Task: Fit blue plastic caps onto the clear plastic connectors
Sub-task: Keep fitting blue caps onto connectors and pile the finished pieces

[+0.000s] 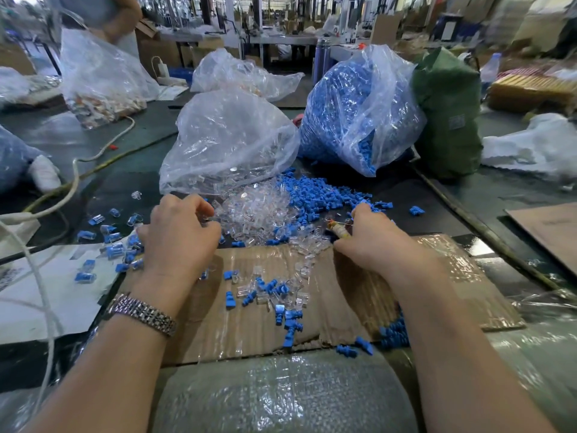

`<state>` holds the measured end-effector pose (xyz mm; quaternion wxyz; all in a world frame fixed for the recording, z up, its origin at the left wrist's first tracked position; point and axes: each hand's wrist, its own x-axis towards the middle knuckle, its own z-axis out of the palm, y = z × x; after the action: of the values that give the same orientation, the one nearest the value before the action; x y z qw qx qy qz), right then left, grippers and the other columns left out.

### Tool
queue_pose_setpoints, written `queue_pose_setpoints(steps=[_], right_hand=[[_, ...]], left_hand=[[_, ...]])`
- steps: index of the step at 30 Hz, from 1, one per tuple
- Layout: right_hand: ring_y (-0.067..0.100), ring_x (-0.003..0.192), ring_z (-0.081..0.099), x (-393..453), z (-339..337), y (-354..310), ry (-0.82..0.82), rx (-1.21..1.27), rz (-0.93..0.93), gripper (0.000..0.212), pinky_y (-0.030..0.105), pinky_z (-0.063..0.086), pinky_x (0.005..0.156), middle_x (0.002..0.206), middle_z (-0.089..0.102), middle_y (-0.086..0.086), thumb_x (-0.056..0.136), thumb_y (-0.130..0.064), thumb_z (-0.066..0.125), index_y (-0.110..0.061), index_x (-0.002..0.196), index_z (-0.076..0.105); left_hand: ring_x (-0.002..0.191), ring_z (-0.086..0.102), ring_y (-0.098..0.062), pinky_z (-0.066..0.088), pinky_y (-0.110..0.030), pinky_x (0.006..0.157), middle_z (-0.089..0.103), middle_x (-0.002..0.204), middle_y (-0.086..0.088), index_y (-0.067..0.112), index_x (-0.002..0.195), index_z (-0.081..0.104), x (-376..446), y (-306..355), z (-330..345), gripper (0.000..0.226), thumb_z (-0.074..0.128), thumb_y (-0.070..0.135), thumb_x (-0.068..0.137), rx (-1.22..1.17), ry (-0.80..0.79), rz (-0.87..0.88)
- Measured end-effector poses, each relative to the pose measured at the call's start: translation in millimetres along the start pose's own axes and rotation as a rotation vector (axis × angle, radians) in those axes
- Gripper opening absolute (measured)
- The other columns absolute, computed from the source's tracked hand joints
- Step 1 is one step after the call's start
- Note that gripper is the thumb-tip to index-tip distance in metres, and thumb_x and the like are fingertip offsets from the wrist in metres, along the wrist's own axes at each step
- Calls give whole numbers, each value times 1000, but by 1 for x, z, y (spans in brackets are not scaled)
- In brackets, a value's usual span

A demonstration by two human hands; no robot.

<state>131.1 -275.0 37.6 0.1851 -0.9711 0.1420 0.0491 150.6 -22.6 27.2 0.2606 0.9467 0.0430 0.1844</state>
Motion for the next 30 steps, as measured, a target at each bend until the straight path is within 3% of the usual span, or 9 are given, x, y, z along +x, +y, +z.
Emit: queue_pose_setpoints(steps=[3, 6, 8, 10, 12, 15, 17, 21, 30], right_hand=[[36, 118, 51, -2, 0, 0, 19, -59, -14, 56, 40, 44, 84, 133, 51, 15, 90, -40, 66, -17, 134, 40], [37, 131, 41, -3, 0, -1, 20, -120, -26, 67, 51, 43, 104, 140, 48, 14, 89, -50, 69, -18, 139, 40], [36, 135, 36, -4, -1, -2, 52, -157, -38, 71, 55, 38, 108, 143, 42, 13, 88, -53, 71, -20, 142, 40], [32, 131, 37, -7, -6, -6, 136, -151, -118, 60, 54, 37, 107, 138, 44, 8, 88, -50, 72, -24, 137, 48], [19, 120, 49, -13, -11, -12, 150, 3, -315, 34, 49, 44, 102, 120, 58, -5, 87, -43, 76, -31, 117, 63], [-5, 94, 59, -28, -12, -23, -112, 222, -625, 12, 25, 49, 87, 91, 68, -19, 83, -34, 82, -35, 86, 71], [-5, 97, 59, -32, -8, -26, -263, 219, -716, 13, 25, 46, 90, 93, 68, -20, 80, -36, 84, -34, 88, 74], [-5, 98, 55, -31, 0, -29, -319, 146, -734, 22, 22, 45, 88, 95, 64, -22, 76, -38, 86, -37, 95, 75], [-2, 80, 60, -18, 6, -25, -220, 77, -641, 8, 14, 41, 68, 85, 69, -15, 85, -24, 81, -31, 85, 77]], left_hand=[[96, 60, -21, 50, -46, 91, 56, 98, 1, 31, 88, 64, -2, 4, 0, 12, 68, 20, 87, -95, -71, 53], [83, 62, -13, 47, -31, 71, 62, 89, 8, 27, 88, 69, -2, 4, 1, 12, 67, 15, 89, -169, -118, 95], [76, 61, -7, 44, -24, 63, 67, 84, 9, 23, 88, 72, -1, 3, 0, 14, 67, 11, 89, -211, -167, 89], [75, 61, -6, 46, -23, 63, 69, 83, 8, 22, 88, 73, -1, 3, -2, 15, 66, 8, 89, -232, -218, 82], [78, 65, -9, 50, -23, 66, 71, 83, 7, 22, 87, 73, 0, 2, -4, 16, 67, 7, 89, -244, -282, 87], [77, 69, -11, 50, -19, 64, 73, 82, 6, 25, 85, 74, 2, -1, -7, 17, 70, 9, 88, -273, -401, 107], [74, 70, -6, 48, -13, 62, 74, 81, 7, 27, 86, 74, 3, -4, -9, 16, 73, 12, 88, -286, -482, 137], [74, 68, -3, 48, -11, 62, 74, 82, 10, 29, 88, 75, 4, -6, -14, 12, 79, 19, 84, -312, -604, 189], [77, 67, 2, 49, -11, 66, 72, 91, 16, 34, 100, 74, 2, -4, -18, 23, 74, 15, 88, -317, -817, 248]])
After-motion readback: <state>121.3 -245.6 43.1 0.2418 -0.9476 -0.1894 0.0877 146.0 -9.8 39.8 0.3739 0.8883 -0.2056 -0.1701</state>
